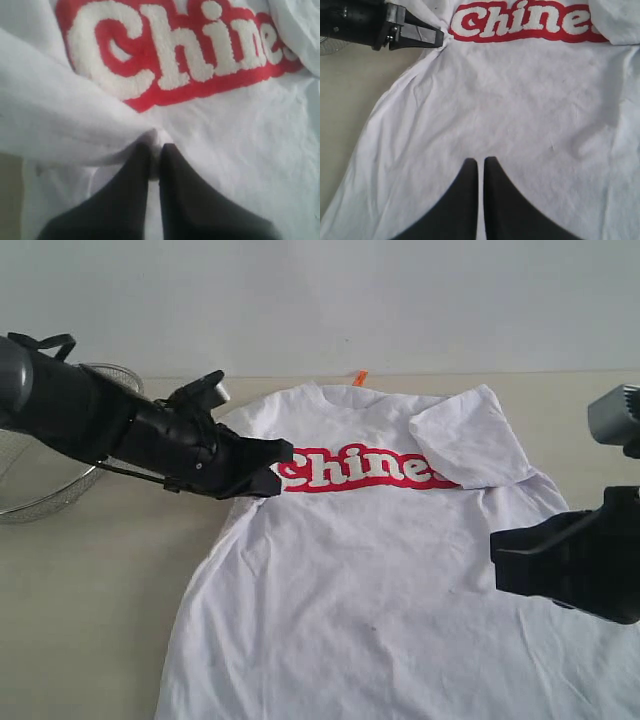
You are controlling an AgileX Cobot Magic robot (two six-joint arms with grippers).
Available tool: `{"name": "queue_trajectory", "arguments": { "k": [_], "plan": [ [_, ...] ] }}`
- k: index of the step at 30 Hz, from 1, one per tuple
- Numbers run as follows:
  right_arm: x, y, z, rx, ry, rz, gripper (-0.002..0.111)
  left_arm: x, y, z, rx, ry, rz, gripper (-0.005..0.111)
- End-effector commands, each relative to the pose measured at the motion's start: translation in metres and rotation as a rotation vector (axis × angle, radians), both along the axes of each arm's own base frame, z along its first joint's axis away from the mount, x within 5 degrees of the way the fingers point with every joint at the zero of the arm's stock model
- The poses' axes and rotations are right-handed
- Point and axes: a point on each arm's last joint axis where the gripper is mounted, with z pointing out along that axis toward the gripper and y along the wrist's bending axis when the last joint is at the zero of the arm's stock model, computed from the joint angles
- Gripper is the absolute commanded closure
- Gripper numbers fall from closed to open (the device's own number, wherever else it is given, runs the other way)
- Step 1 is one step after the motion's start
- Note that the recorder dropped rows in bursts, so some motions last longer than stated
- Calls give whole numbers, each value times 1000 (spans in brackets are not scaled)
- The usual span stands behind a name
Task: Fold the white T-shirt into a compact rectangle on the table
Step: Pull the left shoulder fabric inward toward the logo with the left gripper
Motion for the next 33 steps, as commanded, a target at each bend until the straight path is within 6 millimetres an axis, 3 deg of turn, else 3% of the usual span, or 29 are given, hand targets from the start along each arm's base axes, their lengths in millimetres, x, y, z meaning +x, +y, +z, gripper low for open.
{"name": "queue_trajectory", "arguments": {
  "k": [1,10,18,21,27,29,33],
  "plan": [
    [0,-1,0,-4,-13,-4,109,-4,-14,2,23,-19,-84,102],
    [0,-1,0,-4,-15,-5,109,-10,-12,1,68,36,-131,102],
    [0,-1,0,-6,-16,-4,109,-4,2,40,10,-13,-12,102],
    [0,-1,0,-6,-16,-4,109,-2,12,50,-6,-24,1,89],
    [0,-1,0,-6,-16,-4,109,3,25,55,-33,-6,81,30],
    [0,-1,0,-6,-16,-4,109,5,26,55,-31,-13,107,30],
    [0,-1,0,-6,-16,-4,109,8,29,54,-38,-10,161,40]
  ]
}}
